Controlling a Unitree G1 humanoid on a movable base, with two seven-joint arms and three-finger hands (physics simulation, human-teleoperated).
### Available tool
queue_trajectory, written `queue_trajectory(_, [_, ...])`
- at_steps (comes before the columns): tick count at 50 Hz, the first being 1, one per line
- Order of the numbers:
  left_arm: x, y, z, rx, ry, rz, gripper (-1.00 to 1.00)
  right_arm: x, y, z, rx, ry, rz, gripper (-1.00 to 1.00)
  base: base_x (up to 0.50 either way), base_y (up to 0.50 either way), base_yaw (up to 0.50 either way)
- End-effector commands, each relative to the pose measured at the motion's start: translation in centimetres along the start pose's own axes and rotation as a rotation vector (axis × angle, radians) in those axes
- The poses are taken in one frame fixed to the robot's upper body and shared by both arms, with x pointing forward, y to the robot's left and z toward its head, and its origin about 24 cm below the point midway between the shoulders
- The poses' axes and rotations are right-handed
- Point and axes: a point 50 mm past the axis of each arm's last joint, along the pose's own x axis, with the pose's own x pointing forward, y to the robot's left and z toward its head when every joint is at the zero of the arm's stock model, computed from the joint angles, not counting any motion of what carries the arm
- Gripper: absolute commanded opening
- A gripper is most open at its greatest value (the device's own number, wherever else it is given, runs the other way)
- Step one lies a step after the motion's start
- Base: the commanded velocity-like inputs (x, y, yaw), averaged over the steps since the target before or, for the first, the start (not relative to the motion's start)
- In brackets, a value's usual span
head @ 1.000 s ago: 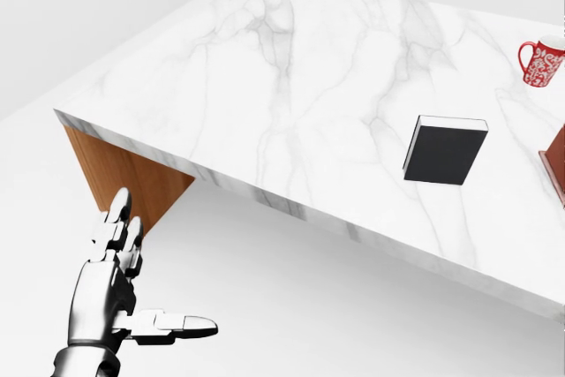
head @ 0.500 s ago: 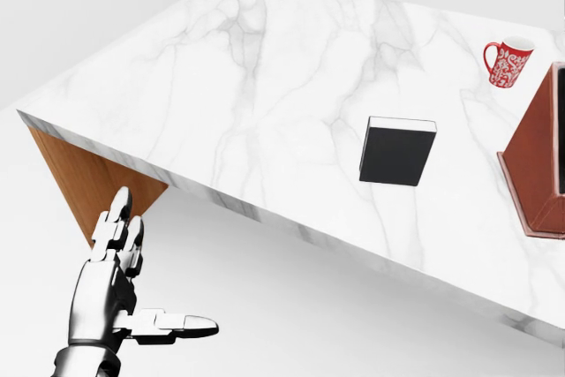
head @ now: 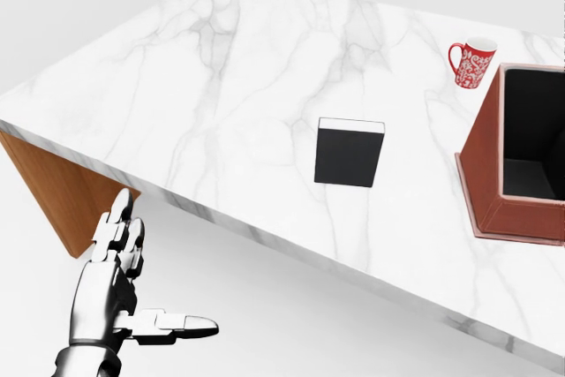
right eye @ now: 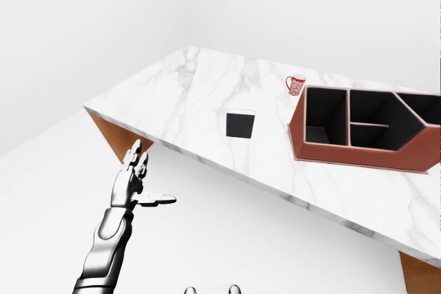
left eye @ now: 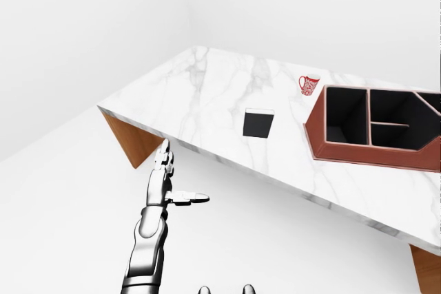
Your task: Pick up the book and place it in the left compartment of the caddy.
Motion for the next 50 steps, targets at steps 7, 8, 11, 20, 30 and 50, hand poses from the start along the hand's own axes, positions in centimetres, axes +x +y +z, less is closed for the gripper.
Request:
queue_trajectory(7, [-0.08, -0.08, 0.04, -0.005, -0.002, -0.006, 1.0, -0.04, 0.01, -0.15, -0.003, 0.004, 0.003, 1.0, 0.13, -0.24, 0.0])
queue_trajectory(8, [-0.16, -0.14, 0.18, -0.001, -0.009, -0.008, 1.0, -0.01, 0.01, -0.11, -0.002, 0.002, 0.001, 1.0, 0.13, -0.24, 0.0])
queue_trajectory(11, [-0.19, -0.2, 0.37, -0.003, -0.017, -0.012, 1.0, 0.05, 0.03, 0.04, 0.002, -0.002, -0.001, 1.0, 0.13, -0.24, 0.0])
queue_trajectory(20, [-0.18, -0.17, 0.14, 0.007, -0.006, -0.004, 1.0, 0.02, 0.0, -0.03, -0.001, 0.0, 0.0, 1.0, 0.13, -0.24, 0.0])
queue_trajectory(30, [-0.23, -0.23, -0.02, 0.017, 0.001, -0.001, 1.0, -0.05, -0.07, -0.22, -0.007, 0.006, -0.001, 1.0, 0.13, -0.24, 0.0])
queue_trajectory(50, [-0.02, 0.03, -0.47, 0.021, 0.021, 0.017, 1.0, 0.02, -0.05, -0.14, -0.005, 0.003, -0.005, 1.0, 0.13, -0.24, 0.0])
